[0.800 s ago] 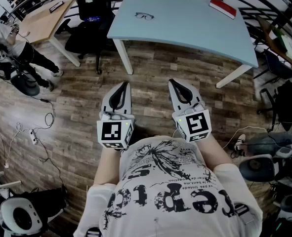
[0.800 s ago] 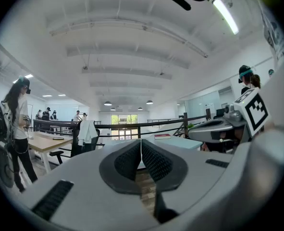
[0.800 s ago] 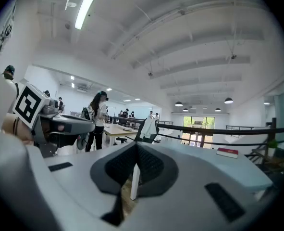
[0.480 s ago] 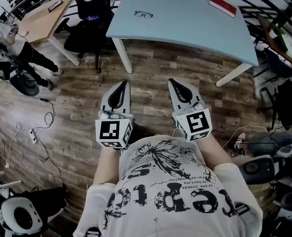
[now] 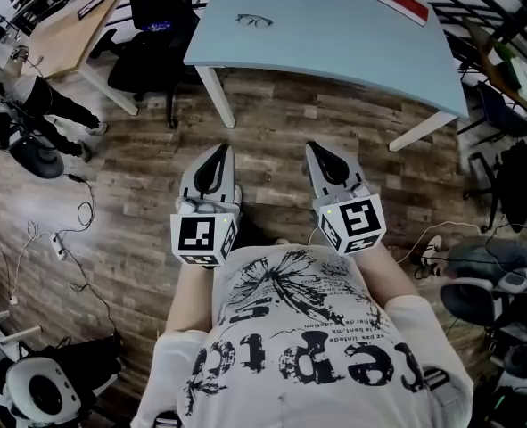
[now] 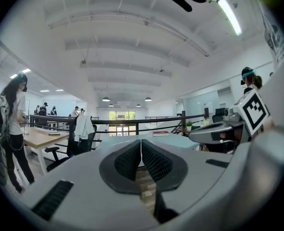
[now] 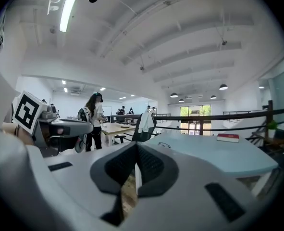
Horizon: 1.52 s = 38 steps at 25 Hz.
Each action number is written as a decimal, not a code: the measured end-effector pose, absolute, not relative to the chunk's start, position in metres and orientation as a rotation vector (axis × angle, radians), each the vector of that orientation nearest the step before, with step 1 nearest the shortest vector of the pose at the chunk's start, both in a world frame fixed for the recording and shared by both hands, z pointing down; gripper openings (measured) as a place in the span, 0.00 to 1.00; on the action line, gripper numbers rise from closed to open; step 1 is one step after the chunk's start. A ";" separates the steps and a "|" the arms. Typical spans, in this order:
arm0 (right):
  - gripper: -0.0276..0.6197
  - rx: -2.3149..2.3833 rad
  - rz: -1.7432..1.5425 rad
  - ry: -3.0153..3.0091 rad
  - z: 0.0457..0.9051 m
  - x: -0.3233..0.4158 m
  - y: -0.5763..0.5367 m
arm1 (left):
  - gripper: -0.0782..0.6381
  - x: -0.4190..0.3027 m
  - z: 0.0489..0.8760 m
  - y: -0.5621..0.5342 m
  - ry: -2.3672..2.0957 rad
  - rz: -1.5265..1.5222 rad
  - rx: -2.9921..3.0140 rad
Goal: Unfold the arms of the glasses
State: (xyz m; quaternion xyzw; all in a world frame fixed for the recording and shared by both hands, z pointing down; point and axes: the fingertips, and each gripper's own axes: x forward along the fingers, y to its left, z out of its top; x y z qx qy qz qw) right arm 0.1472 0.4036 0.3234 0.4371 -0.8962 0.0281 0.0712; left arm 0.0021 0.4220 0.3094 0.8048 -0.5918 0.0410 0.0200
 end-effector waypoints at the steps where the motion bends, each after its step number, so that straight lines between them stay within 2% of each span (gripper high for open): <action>1: 0.06 1.322 0.088 -2.689 0.326 0.146 0.397 | 0.14 0.000 0.311 0.415 -1.833 0.126 2.496; 9: 0.06 1.424 0.148 -2.639 0.340 0.121 0.312 | 0.14 -0.031 0.328 0.324 -1.752 0.125 2.526; 25: 0.06 1.646 0.175 -2.437 0.341 0.005 0.047 | 0.14 -0.151 0.318 0.030 -1.499 0.141 2.686; 32: 0.06 1.692 0.243 -2.349 0.356 -0.003 -0.025 | 0.14 -0.165 0.330 -0.048 -1.433 0.190 2.693; 38: 0.06 1.652 0.299 -2.317 0.380 0.014 -0.085 | 0.14 -0.148 0.357 -0.103 -1.398 0.261 2.657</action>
